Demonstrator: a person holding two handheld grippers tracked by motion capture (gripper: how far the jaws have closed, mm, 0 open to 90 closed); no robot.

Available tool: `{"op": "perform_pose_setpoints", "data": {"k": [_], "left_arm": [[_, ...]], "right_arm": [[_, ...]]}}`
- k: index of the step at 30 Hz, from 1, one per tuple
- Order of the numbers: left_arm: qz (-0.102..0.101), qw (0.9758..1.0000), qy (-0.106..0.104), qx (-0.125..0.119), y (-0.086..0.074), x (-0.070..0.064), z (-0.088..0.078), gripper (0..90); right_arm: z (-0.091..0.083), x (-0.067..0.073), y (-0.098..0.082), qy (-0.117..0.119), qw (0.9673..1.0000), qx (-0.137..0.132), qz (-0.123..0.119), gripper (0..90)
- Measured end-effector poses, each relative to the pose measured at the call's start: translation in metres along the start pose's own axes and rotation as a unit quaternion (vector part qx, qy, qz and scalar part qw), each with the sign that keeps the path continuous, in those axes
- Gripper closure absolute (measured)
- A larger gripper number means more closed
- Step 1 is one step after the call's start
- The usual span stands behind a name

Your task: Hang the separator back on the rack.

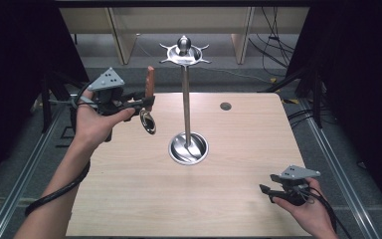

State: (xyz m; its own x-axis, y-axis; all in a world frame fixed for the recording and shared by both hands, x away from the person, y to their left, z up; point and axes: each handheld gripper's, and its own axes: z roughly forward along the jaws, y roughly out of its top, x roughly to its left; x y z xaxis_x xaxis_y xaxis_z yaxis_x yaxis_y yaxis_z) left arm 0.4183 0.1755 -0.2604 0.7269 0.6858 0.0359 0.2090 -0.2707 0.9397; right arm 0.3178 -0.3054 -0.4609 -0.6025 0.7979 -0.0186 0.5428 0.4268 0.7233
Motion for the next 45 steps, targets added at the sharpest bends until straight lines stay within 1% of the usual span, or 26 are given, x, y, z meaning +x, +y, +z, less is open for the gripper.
{"op": "perform_pose_setpoints", "data": {"k": [4, 8, 9, 10, 11, 12, 14, 15, 16, 18, 19, 25, 26, 28, 29, 30, 31, 33, 35, 36, 45], "left_arm": [[0.0, 1.0, 0.0, 0.0, 0.002, 0.001, 0.001, 67.1], [0.003, 1.0, 0.001, 0.001, 0.004, 0.001, 0.002, 67.1], [0.004, 1.0, 0.0, 0.001, 0.004, 0.001, 0.002, 67.1], [0.004, 1.0, -0.001, 0.001, 0.005, 0.001, 0.003, 67.1], [0.005, 1.0, 0.0, 0.0, 0.006, 0.001, 0.003, 67.1], [0.005, 1.0, 0.0, 0.001, 0.006, 0.002, 0.003, 67.1], [0.005, 1.0, -0.001, 0.001, 0.008, 0.003, 0.004, 67.1], [0.005, 1.0, -0.002, 0.001, 0.008, 0.003, 0.004, 67.1], [0.004, 1.0, -0.003, 0.0, 0.009, 0.004, 0.005, 67.1], [0.006, 1.0, -0.004, 0.002, 0.01, 0.004, 0.005, 67.1], [0.007, 1.0, -0.005, 0.003, 0.011, 0.004, 0.005, 67.1], [0.007, 1.0, -0.006, 0.003, 0.014, 0.006, 0.005, 67.1], [0.008, 0.9999, -0.006, 0.003, 0.014, 0.006, 0.005, 67.1], [0.008, 0.9999, -0.007, 0.003, 0.015, 0.007, 0.006, 67.0], [0.007, 0.9999, -0.007, 0.003, 0.016, 0.007, 0.006, 67.1], [0.008, 0.9999, -0.008, 0.003, 0.016, 0.008, 0.006, 67.1], [0.008, 0.9999, -0.009, 0.003, 0.016, 0.008, 0.007, 67.1], [0.008, 0.9999, -0.009, 0.002, 0.017, 0.008, 0.007, 67.0], [0.007, 0.9999, -0.011, 0.001, 0.019, 0.008, 0.007, 67.0], [0.008, 0.9999, -0.011, 0.001, 0.019, 0.008, 0.008, 67.1], [0.009, 0.9998, -0.015, 0.002, 0.023, 0.009, 0.01, 67.0]], "right_arm": [[0.0, -0.001, 0.0, 0.003, 1.0, 0.003, -0.001, 43.9], [0.0, 0.0, 0.0, 0.001, 1.0, -0.001, 0.001, 43.9], [0.0, 0.001, 0.0, 0.003, 1.0, 0.001, 0.008, 43.9], [0.0, 0.0, 0.0, 0.002, 1.0, -0.001, 0.002, 43.9], [0.0, 0.001, 0.0, 0.004, 0.9999, 0.004, 0.01, 43.9], [0.0, 0.0, 0.0, 0.002, 1.0, -0.001, 0.003, 43.9], [0.0, 0.0, 0.0, 0.002, 1.0, -0.001, 0.003, 43.9], [0.0, 0.002, 0.0, 0.006, 0.9998, 0.004, 0.018, 43.9], [0.0, 0.001, 0.0, 0.007, 0.9999, 0.003, 0.012, 43.9], [0.0, 0.002, 0.0, 0.006, 0.9999, 0.003, 0.016, 43.9], [0.0, 0.001, 0.0, 0.005, 0.9999, 0.004, 0.009, 43.9], [0.0, 0.001, 0.0, 0.005, 0.9999, 0.007, 0.009, 43.9], [0.0, 0.002, 0.0, 0.005, 0.9999, 0.004, 0.016, 43.9], [-0.001, 0.001, 0.0, 0.005, 0.9999, 0.007, 0.012, 43.9], [-0.001, 0.002, 0.001, 0.007, 0.9997, 0.01, 0.02, 43.9], [0.0, 0.001, 0.0, 0.004, 1.0, 0.002, 0.008, 43.9], [0.0, 0.002, 0.0, 0.006, 0.9999, 0.005, 0.014, 43.9], [-0.001, 0.002, 0.001, 0.008, 0.9998, 0.005, 0.017, 43.9], [-0.001, 0.001, 0.001, 0.009, 0.9998, 0.006, 0.015, 43.9], [0.0, 0.0, 0.001, 0.011, 0.9999, 0.006, 0.007, 43.9], [0.0, 0.0, 0.001, 0.009, 0.9999, 0.005, 0.007, 43.9]]}}
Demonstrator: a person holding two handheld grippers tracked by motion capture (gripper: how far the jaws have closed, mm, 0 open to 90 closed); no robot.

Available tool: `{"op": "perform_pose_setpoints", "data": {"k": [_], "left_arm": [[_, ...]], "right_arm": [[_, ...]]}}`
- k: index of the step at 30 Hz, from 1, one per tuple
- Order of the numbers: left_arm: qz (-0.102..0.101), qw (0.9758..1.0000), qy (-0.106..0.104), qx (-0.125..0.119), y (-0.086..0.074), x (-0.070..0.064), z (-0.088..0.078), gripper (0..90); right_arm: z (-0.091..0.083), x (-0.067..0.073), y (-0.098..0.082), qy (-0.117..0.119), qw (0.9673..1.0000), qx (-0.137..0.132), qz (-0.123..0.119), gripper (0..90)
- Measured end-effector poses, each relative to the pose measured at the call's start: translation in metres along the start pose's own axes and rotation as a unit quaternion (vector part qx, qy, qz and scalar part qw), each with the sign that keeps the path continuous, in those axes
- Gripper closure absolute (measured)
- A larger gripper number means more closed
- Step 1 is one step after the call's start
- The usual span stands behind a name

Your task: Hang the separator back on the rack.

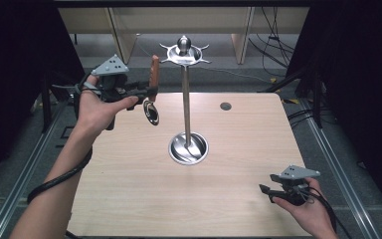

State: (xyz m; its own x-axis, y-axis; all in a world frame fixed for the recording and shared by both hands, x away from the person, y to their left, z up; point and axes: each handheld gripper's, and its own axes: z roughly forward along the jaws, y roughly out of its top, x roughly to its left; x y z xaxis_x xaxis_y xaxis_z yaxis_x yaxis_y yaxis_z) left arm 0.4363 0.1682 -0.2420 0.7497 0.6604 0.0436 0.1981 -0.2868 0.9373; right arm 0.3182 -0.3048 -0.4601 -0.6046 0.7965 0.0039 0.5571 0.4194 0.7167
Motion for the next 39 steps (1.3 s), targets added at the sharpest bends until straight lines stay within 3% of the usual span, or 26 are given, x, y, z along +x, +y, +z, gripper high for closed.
{"op": "perform_pose_setpoints", "data": {"k": [20, 22, 23, 26, 28, 36, 39], "left_arm": [[-0.001, 0.9999, -0.01, 0.004, 0.005, 0.0, 0.006, 67.0], [0.0, 0.9999, -0.009, 0.007, 0.005, 0.0, 0.007, 67.0], [-0.001, 0.9999, -0.011, 0.006, 0.005, 0.0, 0.008, 67.0], [-0.001, 0.9999, -0.011, 0.007, 0.005, 0.0, 0.01, 67.0], [-0.001, 0.9999, -0.011, 0.009, 0.006, 0.0, 0.011, 67.0], [0.0, 0.9999, -0.01, 0.01, 0.008, -0.001, 0.014, 67.0], [0.0, 0.9999, -0.01, 0.012, 0.009, -0.002, 0.015, 67.0]], "right_arm": [[0.001, 0.0, 0.0, -0.002, 1.0, -0.002, -0.004, 43.9], [0.0, -0.002, -0.001, -0.009, 0.9998, -0.005, -0.015, 43.9], [0.001, 0.0, -0.001, -0.006, 1.0, -0.005, -0.005, 43.9], [0.0, -0.002, -0.001, -0.011, 0.9998, -0.005, -0.018, 43.9], [0.001, 0.001, -0.001, -0.004, 1.0, -0.001, 0.003, 43.9], [0.0, 0.001, -0.001, -0.004, 1.0, -0.001, 0.007, 43.9], [0.0, 0.0, -0.001, -0.005, 1.0, 0.002, -0.002, 43.9]]}}
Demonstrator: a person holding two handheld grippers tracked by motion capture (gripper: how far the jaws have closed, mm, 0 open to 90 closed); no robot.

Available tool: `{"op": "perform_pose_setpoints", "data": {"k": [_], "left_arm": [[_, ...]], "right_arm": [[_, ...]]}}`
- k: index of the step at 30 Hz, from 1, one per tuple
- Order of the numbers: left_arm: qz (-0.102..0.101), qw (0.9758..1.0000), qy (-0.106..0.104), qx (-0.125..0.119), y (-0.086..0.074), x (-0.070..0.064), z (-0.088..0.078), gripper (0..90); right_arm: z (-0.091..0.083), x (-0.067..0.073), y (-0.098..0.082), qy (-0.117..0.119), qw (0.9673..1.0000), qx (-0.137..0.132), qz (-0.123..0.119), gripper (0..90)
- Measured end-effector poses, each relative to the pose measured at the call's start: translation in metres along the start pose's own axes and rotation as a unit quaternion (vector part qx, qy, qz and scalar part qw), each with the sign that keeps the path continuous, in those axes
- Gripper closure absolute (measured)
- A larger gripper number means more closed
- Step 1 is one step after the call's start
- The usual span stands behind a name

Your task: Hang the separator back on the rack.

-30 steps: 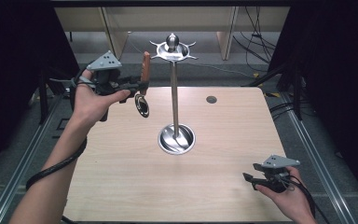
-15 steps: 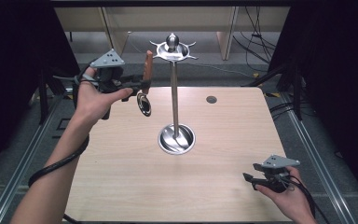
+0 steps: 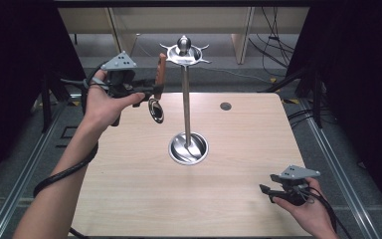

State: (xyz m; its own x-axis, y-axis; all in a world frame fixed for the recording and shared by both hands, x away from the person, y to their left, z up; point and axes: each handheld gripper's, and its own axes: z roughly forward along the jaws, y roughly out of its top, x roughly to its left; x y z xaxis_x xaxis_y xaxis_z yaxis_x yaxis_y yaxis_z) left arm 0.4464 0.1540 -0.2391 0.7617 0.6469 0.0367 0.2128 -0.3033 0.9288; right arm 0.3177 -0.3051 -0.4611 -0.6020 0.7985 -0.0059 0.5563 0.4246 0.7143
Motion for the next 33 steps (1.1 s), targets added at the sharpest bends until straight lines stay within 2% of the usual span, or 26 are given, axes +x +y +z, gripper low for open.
{"op": "perform_pose_setpoints", "data": {"k": [10, 11, 19, 20, 21, 23, 27, 33], "left_arm": [[-0.01, 0.9999, 0.003, 0.0, 0.0007, -0.0039, 0.0066, 67.0], [-0.01, 0.9999, 0.003, 0.001, 0.0008, -0.0039, 0.007, 67.0], [-0.016, 0.9999, 0.004, 0.005, -0.0023, -0.0051, 0.0097, 66.6], [-0.017, 0.9998, 0.005, 0.005, -0.0035, -0.0052, 0.0102, 66.5], [-0.019, 0.9998, 0.006, 0.002, -0.0045, -0.0051, 0.0102, 66.4], [-0.023, 0.9997, 0.004, -0.004, -0.0058, -0.0049, 0.0101, 66.2], [-0.024, 0.9996, 0.007, -0.009, -0.0053, -0.0055, 0.0087, 64.7], [-0.026, 0.9993, 0.015, -0.024, -0.0055, -0.0103, 0.0017, 58.4]], "right_arm": [[0.0002, 0.0007, -0.0003, 0.001, 1.0, -0.002, 0.005, 43.9], [0.0, -0.0015, 0.0001, 0.001, 1.0, -0.003, -0.006, 43.9], [-0.0003, -0.0018, 0.0002, 0.003, 1.0, -0.002, -0.005, 43.8], [0.0001, 0.0013, -0.0005, 0.002, 0.9999, -0.003, 0.009, 43.9], [-0.0001, 0.0015, -0.0005, 0.002, 0.9999, -0.002, 0.011, 43.9], [0.0002, 0.0009, -0.0005, 0.003, 1.0, -0.002, 0.005, 43.9], [0.0002, 0.0016, -0.0006, 0.003, 0.9999, 0.0, 0.01, 43.8], [0.0004, 0.0013, -0.0005, 0.003, 1.0, -0.001, 0.005, 43.8]]}}
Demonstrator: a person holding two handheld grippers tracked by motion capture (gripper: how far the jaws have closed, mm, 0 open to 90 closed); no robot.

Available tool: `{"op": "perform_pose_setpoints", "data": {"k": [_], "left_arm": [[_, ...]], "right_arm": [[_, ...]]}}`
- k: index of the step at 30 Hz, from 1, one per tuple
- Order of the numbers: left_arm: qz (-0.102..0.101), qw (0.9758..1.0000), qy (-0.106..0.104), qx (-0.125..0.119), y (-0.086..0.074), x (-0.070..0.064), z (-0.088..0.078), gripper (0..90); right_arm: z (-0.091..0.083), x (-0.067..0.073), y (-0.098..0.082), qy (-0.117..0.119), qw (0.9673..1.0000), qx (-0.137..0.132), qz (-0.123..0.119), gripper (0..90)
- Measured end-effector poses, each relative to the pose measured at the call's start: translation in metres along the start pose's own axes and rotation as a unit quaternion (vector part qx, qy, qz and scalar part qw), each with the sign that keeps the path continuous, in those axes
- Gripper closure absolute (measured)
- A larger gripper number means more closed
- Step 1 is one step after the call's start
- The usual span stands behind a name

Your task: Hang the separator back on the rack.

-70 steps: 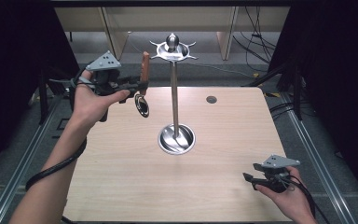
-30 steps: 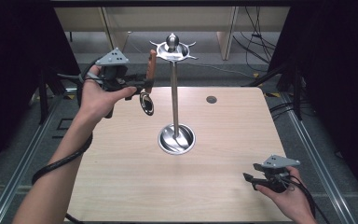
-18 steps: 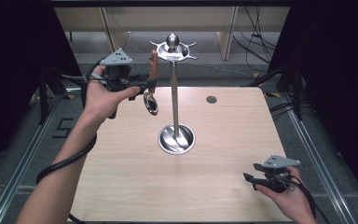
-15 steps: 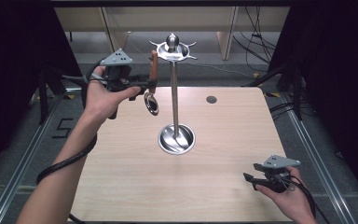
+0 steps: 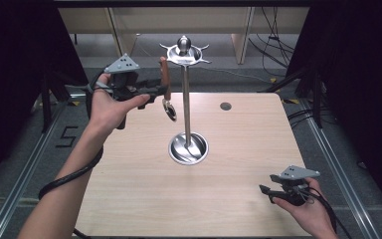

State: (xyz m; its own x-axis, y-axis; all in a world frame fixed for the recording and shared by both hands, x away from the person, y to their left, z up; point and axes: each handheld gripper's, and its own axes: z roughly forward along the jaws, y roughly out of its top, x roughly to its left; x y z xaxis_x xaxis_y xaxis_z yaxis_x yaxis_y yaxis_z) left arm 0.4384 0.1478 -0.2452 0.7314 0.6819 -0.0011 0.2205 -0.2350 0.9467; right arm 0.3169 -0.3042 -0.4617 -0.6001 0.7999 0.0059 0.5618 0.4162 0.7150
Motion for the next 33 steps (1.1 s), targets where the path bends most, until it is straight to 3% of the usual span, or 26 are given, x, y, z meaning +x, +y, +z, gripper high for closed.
{"op": "perform_pose_setpoints", "data": {"k": [6, 8, 15, 17, 19, 21, 26, 29, 32, 33], "left_arm": [[-0.001, 0.9993, 0.029, -0.025, -0.017, -0.007, -0.019, 49.1], [-0.009, 0.999, 0.033, -0.03, -0.027, -0.009, -0.027, 47.2], [-0.005, 0.9974, 0.066, -0.028, -0.066, -0.019, -0.054, 42.1], [-0.003, 0.997, 0.074, -0.023, -0.081, -0.022, -0.06, 41.6], [-0.009, 0.9966, 0.08, -0.017, -0.098, -0.025, -0.066, 41.6], [-0.01, 0.9961, 0.087, -0.002, -0.116, -0.027, -0.07, 41.6], [-0.05, 0.9931, 0.105, 0.013, -0.163, -0.039, -0.073, 41.2], [-0.062, 0.9916, 0.109, 0.032, -0.19, -0.046, -0.071, 41.0], [-0.053, 0.9907, 0.114, 0.053, -0.215, -0.052, -0.064, 41.0], [-0.057, 0.9885, 0.123, 0.066, -0.222, -0.056, -0.062, 41.2]], "right_arm": [[-0.001, 0.001, 0.0, -0.002, 0.9999, 0.0, 0.01, 43.8], [-0.001, -0.001, 0.0, -0.006, 0.9999, -0.004, -0.009, 43.7], [0.0, -0.001, 0.001, -0.004, 0.9999, -0.002, -0.011, 43.5], [0.0, -0.001, 0.001, -0.005, 0.9999, -0.001, -0.016, 43.5], [0.0, 0.002, 0.001, 0.0, 1.0, 0.003, -0.001, 43.5], [0.001, -0.001, 0.001, -0.004, 0.9997, -0.004, -0.024, 43.5], [0.001, -0.001, 0.001, -0.006, 0.9997, -0.004, -0.024, 43.5], [0.002, 0.001, 0.001, 0.003, 0.9999, 0.003, -0.014, 43.5], [0.002, 0.001, 0.001, 0.003, 0.9997, 0.004, -0.024, 43.5], [0.001, 0.005, 0.001, 0.005, 0.9999, 0.013, 0.008, 43.5]]}}
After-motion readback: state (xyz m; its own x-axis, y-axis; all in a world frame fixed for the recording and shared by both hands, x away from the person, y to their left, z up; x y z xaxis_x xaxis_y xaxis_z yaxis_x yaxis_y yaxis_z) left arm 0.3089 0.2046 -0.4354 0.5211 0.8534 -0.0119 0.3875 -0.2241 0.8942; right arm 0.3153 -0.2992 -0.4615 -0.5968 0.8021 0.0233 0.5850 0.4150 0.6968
